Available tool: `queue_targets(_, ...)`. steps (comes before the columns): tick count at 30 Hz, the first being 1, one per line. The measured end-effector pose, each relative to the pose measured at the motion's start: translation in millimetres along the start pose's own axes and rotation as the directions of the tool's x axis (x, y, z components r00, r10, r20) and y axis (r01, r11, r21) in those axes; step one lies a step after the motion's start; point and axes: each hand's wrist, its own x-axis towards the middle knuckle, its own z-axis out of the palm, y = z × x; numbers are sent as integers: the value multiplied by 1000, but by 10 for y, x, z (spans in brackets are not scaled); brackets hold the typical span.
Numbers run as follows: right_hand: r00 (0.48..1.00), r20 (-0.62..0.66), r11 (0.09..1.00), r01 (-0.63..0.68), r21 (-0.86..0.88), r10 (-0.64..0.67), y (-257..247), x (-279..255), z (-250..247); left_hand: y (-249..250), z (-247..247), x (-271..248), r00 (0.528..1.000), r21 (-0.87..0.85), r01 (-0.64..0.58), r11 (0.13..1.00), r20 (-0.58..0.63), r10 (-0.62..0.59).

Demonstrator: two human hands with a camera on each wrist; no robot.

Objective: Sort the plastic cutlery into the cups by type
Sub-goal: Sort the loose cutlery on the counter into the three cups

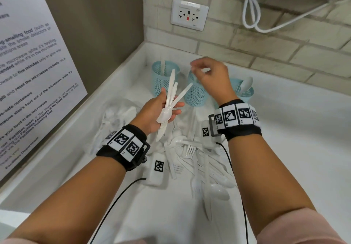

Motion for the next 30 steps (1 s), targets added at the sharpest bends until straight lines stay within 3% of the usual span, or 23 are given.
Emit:
queue_targets(3,949,314,960,90,-266,-2,-5,-75,-4,6,11,-7,1000,8,17,1000,-4,-17)
queue_targets(7,889,447,939,64,-337,100,32,-180,-5,8,10,-26,1000,65,23,998,14,-23)
queue_targets(12,848,495,944,-16,-330,188,78,-221,-53,-22,-11,-67,998,134,3,991,64,-12)
queue_targets(17,881,416,944,-92,-316,225,120,-246,-150,-46,-74,-76,998,97,-9,995,59,3)
queue_targets(27,691,639,928,-132,-348,338,42,-354,-220,-109,48,-58,993,309,-119,944,54,107)
queue_targets(28,698,620,921,-153,-358,357,71,-345,-252,-106,64,-59,994,321,-113,940,45,104)
queue_targets(30,763,529,918,-215,-334,371,107,-327,-342,-88,78,-54,996,321,-93,943,28,89)
